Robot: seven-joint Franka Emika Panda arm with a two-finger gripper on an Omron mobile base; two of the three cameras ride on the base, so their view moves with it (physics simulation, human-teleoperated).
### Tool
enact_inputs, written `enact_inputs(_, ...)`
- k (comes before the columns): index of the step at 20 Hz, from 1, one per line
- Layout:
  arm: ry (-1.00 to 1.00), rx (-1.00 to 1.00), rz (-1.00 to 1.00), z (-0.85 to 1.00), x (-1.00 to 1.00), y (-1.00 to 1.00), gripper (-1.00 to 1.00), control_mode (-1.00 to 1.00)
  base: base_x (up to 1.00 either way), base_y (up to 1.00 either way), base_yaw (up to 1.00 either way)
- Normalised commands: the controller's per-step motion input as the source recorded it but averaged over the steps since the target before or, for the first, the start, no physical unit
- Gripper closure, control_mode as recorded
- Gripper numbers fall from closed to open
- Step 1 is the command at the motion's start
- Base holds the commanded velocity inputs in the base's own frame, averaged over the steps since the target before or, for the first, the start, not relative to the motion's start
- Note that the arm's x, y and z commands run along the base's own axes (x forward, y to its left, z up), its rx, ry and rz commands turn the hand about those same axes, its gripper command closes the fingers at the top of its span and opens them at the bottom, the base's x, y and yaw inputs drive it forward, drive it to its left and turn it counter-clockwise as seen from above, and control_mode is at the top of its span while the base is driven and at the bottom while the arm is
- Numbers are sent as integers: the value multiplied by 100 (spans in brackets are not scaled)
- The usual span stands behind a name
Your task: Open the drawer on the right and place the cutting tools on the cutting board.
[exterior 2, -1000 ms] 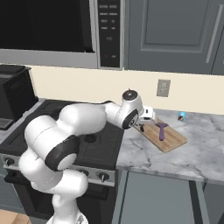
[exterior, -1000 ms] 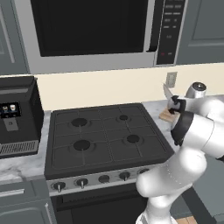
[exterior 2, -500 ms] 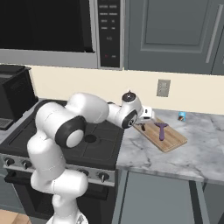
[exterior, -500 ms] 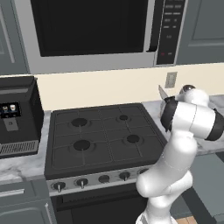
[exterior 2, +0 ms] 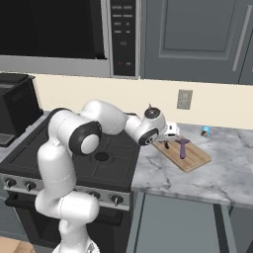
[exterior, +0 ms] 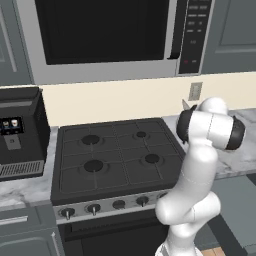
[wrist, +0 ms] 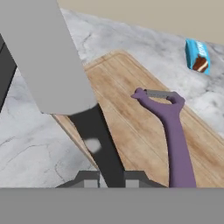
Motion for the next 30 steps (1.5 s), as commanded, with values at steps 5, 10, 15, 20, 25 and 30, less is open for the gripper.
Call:
enact_inputs(5, 0, 0, 5, -9, 5, -19, 100, -100, 0, 0, 0)
enact_inputs(10, 0, 0, 3, -12, 4, -8, 100, -100, 0, 0, 0)
enact_inputs(15, 0, 0, 0, -11, 8, 0, 100, -100, 0, 0, 0)
enact_inputs(20, 0, 0, 0, -4, 14, 0, -100, -100, 0, 0, 0)
enact_inputs(25, 0, 0, 0, 0, 1, 0, -100, -100, 0, 0, 0)
enact_inputs(30, 0, 0, 0, 0, 0, 0, -100, -100, 0, 0, 0)
